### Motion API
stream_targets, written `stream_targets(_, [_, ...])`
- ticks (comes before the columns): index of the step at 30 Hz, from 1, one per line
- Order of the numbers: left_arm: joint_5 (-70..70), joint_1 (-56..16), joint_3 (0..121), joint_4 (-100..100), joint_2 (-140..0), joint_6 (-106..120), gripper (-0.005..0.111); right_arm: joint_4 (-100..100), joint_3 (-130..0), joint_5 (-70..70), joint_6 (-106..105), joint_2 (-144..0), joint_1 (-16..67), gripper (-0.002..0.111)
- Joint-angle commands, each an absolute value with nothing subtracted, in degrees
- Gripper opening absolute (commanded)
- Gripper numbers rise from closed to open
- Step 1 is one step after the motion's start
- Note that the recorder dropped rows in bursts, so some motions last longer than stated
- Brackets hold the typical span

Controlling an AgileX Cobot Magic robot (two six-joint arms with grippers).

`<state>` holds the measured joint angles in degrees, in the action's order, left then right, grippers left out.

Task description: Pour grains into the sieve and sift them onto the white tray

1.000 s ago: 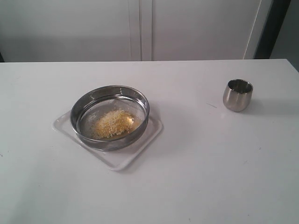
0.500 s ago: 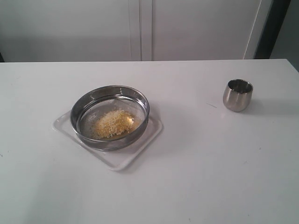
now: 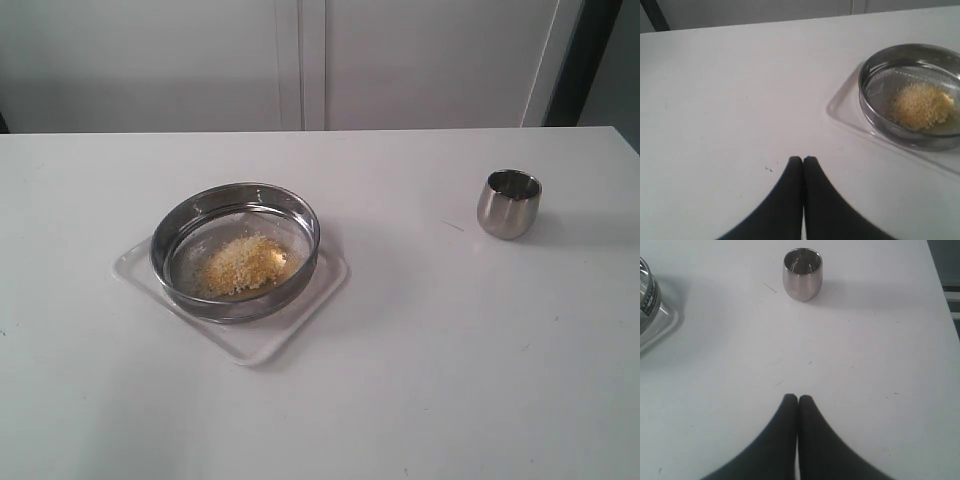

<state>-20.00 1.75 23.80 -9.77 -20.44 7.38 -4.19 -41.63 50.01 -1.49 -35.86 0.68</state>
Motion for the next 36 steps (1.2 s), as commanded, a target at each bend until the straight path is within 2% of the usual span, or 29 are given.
stream_targets(1, [-14.29, 1.58, 24.28, -12.53, -20.67, 7.14, 0.0, -4.32, -41.42, 49.67, -1.37, -35.53, 0.57, 0.0])
stream_targets(7, [-19.79, 1.58, 29.11, -12.85, -26.05, 7.56, 0.0, -4.32, -41.42, 49.67, -1.37, -35.53, 0.57, 0.0])
stream_targets(20, [-30.25, 1.58, 48.73, -9.77, -52.99, 7.71, 0.0, -4.32, -41.42, 49.67, -1.37, -35.53, 0.57, 0.0])
stream_targets(36, [-39.83, 1.58, 68.35, -9.98, -79.36, 10.53, 0.0, -4.32, -41.42, 49.67, -1.37, -35.53, 0.57, 0.0])
